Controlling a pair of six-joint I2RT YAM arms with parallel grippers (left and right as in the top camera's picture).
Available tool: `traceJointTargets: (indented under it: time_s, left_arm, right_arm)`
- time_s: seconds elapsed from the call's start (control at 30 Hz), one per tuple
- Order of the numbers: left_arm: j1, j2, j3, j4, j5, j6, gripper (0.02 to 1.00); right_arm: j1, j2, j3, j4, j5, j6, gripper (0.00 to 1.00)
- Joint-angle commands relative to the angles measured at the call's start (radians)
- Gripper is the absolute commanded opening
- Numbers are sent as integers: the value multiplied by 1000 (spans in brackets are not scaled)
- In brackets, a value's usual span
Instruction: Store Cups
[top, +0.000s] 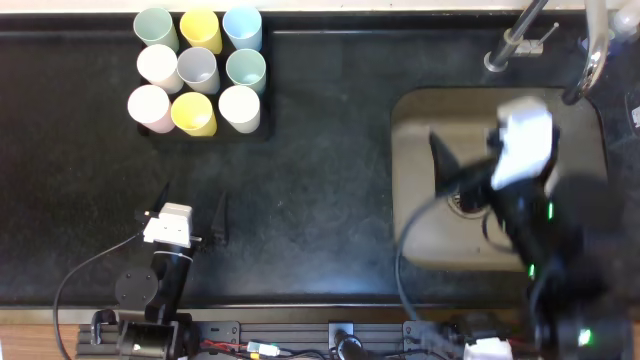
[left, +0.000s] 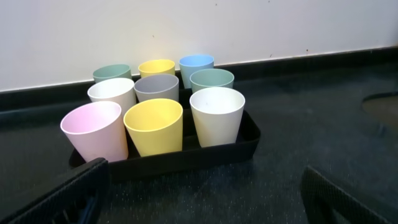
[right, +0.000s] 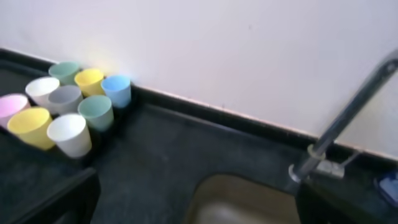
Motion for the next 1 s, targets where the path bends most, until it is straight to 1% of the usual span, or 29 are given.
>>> traceJointTargets:
  time_s: [0.03, 0.17, 0.33, 0.4, 0.47, 0.6, 0.67, 0.8, 0.87, 0.93, 1.0]
  left_arm:
    - [6, -10, -2, -4, 10, 12, 1000]
    - [6, -10, -2, -4, 10, 12, 1000]
    - [6, -10, -2, -4, 10, 12, 1000]
    - [6, -10, -2, -4, 10, 11, 998]
    - [6, -10, -2, -4, 10, 12, 998]
    - [6, -10, -2, -4, 10, 12, 1000]
    - [6, -10, -2, -4, 10, 12, 1000]
    - [6, -10, -2, -4, 10, 12, 1000]
    - [6, -10, -2, -4, 10, 12, 998]
    - [6, -10, -2, -4, 10, 12, 1000]
    - [6, -10, -2, -4, 10, 12, 1000]
  right_arm:
    - [-2, -168, -193, 111, -2, -10, 998]
    - [-2, -299, -369, 259, -2, 6, 998]
    - [-2, -394, -562, 460, -2, 7, 996]
    - [-2, -423, -645, 565, -2, 34, 998]
    - [-2, -451, -724, 679, -1, 88, 996]
    - [-2, -502, -875, 898, 41, 280, 996]
    - [-2, -519, -920, 925, 49, 324, 998]
    - [-2, -572, -992, 924, 49, 322, 998]
    - [-2, -608, -1022, 921, 51, 304, 998]
    - [-2, -655, -1030, 853, 56, 264, 996]
    - [-2, -700, -1030, 769, 78, 219, 998]
